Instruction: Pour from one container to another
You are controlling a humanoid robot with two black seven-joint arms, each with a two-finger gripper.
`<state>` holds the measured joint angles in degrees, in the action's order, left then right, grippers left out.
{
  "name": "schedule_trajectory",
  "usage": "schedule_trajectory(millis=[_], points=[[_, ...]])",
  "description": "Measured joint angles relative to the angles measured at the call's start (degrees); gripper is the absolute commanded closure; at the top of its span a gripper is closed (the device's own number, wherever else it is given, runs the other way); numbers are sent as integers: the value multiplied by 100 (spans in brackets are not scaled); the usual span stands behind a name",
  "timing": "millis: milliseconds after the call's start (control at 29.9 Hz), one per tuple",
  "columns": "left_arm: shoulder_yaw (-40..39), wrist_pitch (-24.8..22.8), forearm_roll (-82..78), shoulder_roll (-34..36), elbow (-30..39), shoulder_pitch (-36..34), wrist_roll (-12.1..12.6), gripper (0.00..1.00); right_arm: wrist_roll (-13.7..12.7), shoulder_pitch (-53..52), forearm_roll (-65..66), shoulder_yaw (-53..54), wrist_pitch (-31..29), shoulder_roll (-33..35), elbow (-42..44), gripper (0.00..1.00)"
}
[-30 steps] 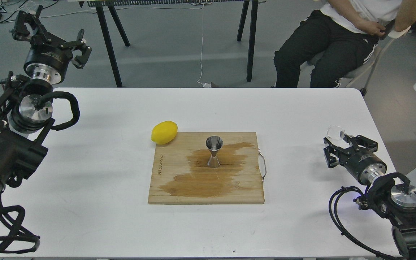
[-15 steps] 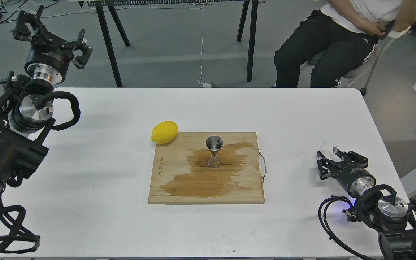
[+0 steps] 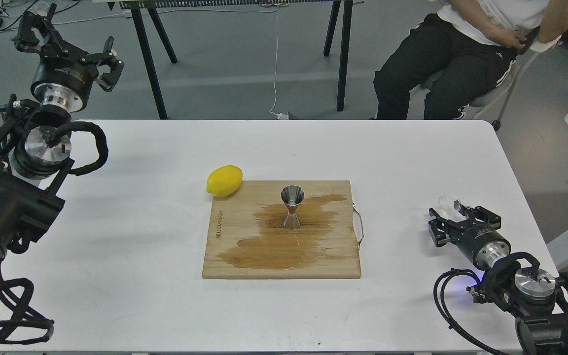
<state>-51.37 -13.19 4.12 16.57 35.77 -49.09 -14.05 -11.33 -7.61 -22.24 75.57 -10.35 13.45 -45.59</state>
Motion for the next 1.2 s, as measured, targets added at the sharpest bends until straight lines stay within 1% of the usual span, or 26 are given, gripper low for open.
schedule_trajectory(millis=[33,67,434,534,701,802,868,1002,1069,1102,1136,1203], points=[[-2,0,0,-2,0,2,0,0,8,-2,2,0,0,0,-1,18],[-2,0,0,-3,0,4,-1,0,17,-3,6,0,4,0,-2,1],[0,0,-6,3,2,5,-1,0,34,-8,28,-7,-8,9,-5,0],[-7,-2,-6,3,2,5,-1,0,35,-58,34,-6,-115,14,-38,0],[-13,-7,-2,18,3,5,-1,0,37,-376,69,-1,-827,105,-190,0],[-11,-15,0,42,6,24,3,0,44,-699,184,1,-1278,373,-288,0],[-3,-23,1,46,8,36,7,0,44,-962,303,1,-1436,549,-303,0],[12,-47,1,45,27,61,8,0,61,-1568,537,2,-1529,855,-269,0],[19,-52,1,22,33,64,9,0,128,-1808,641,2,-1554,980,-248,0],[21,-55,1,3,33,65,12,0,215,-1925,713,2,-1558,1031,-226,0],[23,-57,2,-13,36,65,13,0,318,-2029,787,2,-1562,1064,-186,0],[28,-60,1,-49,45,65,13,0,638,-2307,1010,2,-1566,1096,5,0]])
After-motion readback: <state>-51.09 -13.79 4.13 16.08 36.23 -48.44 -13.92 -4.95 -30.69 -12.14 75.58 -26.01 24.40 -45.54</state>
